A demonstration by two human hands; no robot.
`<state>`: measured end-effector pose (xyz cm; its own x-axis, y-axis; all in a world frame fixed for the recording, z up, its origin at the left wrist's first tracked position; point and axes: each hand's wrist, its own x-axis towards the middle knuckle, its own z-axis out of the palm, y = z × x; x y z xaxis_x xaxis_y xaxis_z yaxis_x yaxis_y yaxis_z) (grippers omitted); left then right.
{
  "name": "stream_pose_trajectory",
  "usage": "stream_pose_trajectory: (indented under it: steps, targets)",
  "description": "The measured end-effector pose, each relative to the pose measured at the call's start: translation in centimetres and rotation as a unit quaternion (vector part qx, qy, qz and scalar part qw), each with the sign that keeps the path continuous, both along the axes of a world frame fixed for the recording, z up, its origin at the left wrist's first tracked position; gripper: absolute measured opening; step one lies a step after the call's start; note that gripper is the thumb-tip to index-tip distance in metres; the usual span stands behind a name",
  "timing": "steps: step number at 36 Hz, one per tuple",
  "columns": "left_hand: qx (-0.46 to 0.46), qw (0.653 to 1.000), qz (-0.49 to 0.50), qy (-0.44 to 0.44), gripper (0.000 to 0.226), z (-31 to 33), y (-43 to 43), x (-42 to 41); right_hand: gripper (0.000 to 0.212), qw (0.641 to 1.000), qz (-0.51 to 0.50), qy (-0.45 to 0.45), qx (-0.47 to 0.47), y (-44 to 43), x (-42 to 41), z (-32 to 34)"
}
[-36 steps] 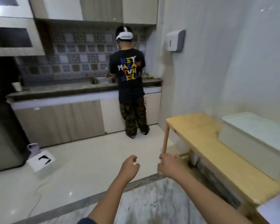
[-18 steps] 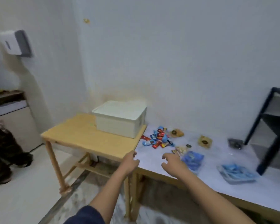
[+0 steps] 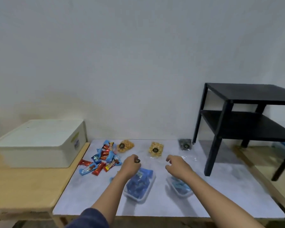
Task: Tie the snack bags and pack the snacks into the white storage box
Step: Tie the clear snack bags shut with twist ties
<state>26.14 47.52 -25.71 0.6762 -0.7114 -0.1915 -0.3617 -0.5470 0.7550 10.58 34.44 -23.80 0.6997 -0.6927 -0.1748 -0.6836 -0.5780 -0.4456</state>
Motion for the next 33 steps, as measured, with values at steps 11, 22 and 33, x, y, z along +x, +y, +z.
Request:
stream_pose_trajectory:
  steps: [11, 22, 33]
  targets:
    - [0.062, 0.998, -0.006, 0.025, 0.045, -6.2, -9.4, 3.9, 0.042, 0.998, -0.012, 0.044, 0.037, -10.4, 2.0, -5.2]
    - [0.081, 0.996, -0.001, 0.035, 0.047, -12.2, -18.3, 11.9, 0.036, 0.987, -0.042, 0.049, 0.147, -16.8, 9.6, -11.9]
    - [0.137, 0.991, -0.003, -0.009, 0.036, -17.0, -21.3, 14.3, 0.036, 0.967, -0.111, -0.029, 0.227, -17.6, 15.4, -17.5]
